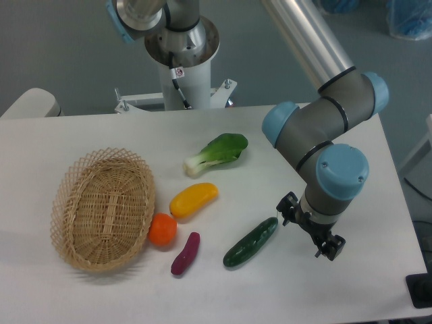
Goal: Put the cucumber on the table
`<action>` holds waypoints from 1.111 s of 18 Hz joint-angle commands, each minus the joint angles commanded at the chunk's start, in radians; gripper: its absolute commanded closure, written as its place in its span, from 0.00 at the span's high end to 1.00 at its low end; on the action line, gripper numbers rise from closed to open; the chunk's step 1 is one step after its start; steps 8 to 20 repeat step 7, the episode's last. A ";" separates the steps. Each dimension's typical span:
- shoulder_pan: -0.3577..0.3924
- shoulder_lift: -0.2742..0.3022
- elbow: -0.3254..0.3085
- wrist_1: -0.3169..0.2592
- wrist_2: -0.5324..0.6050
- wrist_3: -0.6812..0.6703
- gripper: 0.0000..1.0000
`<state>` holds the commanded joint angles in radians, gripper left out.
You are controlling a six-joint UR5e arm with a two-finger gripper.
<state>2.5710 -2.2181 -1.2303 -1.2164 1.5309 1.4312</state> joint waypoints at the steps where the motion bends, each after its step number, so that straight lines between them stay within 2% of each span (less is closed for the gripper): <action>1: -0.002 0.000 -0.002 0.002 0.002 0.000 1.00; 20: -0.002 0.000 -0.003 0.003 0.002 0.025 1.00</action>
